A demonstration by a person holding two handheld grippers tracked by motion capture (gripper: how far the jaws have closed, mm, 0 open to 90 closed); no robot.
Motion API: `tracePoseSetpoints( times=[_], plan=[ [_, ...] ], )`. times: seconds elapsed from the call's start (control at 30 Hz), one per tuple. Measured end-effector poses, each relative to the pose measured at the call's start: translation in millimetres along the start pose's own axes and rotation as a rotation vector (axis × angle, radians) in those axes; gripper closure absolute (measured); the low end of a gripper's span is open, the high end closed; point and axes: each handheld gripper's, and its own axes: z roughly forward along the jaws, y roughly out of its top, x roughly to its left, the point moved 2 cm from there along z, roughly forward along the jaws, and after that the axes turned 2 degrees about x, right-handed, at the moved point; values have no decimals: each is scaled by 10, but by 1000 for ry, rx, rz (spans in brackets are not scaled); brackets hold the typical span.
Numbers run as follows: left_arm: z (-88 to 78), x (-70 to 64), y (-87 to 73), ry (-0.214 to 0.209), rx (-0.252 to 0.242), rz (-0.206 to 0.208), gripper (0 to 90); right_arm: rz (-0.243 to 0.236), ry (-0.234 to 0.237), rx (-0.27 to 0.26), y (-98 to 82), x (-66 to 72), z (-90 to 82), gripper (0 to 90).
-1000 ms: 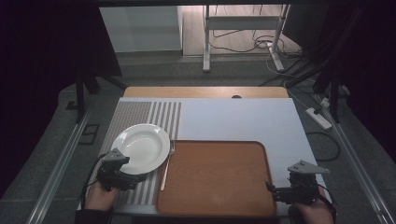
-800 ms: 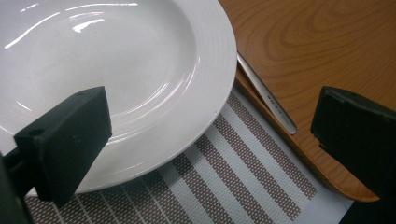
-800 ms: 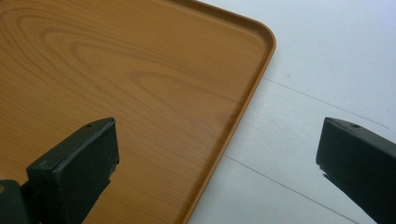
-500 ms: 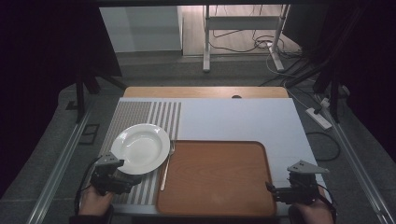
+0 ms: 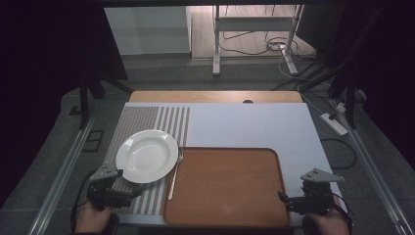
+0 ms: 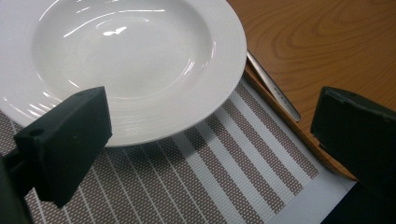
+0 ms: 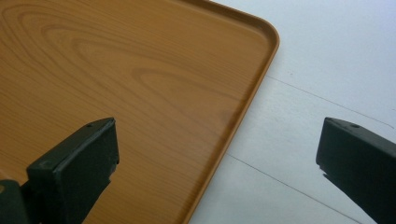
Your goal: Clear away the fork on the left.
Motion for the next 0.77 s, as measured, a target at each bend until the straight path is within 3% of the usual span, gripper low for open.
tracePoseSetpoints(
  times=[0.23,0.43,0.77],
  plan=[
    [-47,18,-32,6,-14,-3,0,-3,-1,6,0,1,0,0],
    [-71,19,-61,40,0,5,0,-7,1,4,0,6,5,0],
    [-65,30,-59,30,6,-2,0,-18,-5,14,-1,16,15,0]
  ],
)
